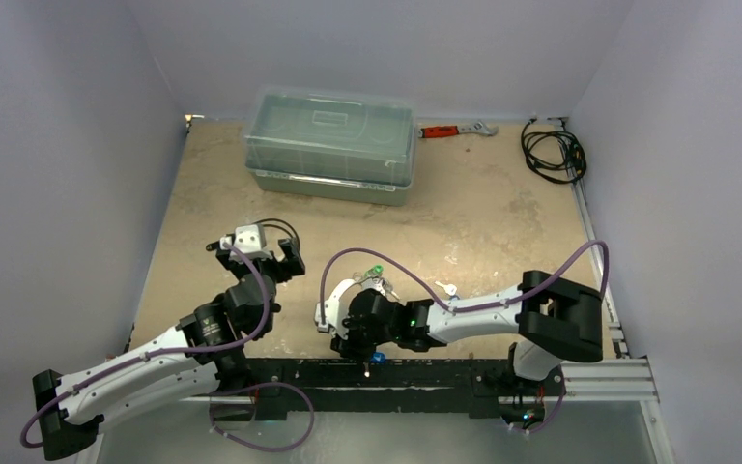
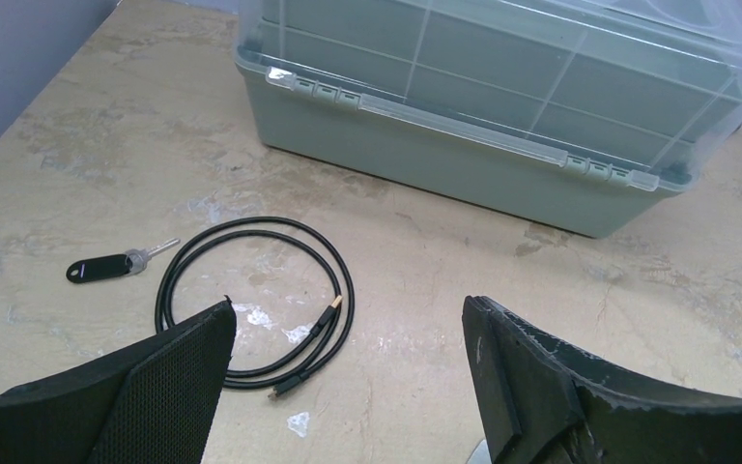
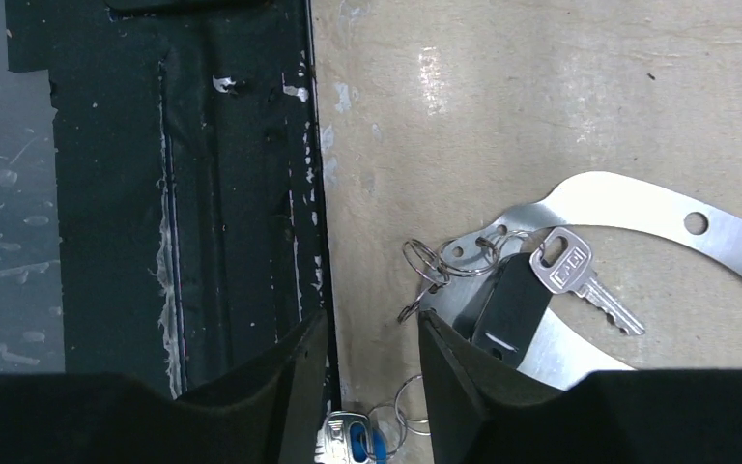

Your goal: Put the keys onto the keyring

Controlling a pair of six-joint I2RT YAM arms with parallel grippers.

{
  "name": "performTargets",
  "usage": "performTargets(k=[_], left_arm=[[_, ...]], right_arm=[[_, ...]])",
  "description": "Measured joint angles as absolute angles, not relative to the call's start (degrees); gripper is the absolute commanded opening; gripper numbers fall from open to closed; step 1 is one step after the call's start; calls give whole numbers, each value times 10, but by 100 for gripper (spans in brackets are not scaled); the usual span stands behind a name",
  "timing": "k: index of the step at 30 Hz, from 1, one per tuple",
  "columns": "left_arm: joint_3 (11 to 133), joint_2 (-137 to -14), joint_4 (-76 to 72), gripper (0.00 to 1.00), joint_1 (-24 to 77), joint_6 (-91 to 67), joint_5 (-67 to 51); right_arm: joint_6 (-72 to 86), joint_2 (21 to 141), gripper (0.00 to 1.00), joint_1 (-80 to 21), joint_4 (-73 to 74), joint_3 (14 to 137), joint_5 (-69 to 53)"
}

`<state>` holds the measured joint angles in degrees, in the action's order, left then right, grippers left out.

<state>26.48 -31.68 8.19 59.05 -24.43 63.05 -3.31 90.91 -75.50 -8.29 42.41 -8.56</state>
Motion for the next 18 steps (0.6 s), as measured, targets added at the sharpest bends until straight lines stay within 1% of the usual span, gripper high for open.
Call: performTargets(k=[2, 10, 15, 17, 18], left_arm=[[265, -317, 82, 86, 591, -244, 630], [265, -306, 82, 85, 591, -244, 622], [264, -307, 82, 85, 591, -244, 618], [264, -307, 82, 85, 591, -244, 617], [264, -307, 82, 84, 591, -244, 617]], right_arm=[[-28, 913, 42, -759, -93, 419, -83], [-5, 939, 31, -766, -124, 415, -11], [10, 949, 16, -766, -148, 414, 24], [15, 952, 6, -766, -155, 414, 35], [18, 953, 3, -766, -158, 414, 38]])
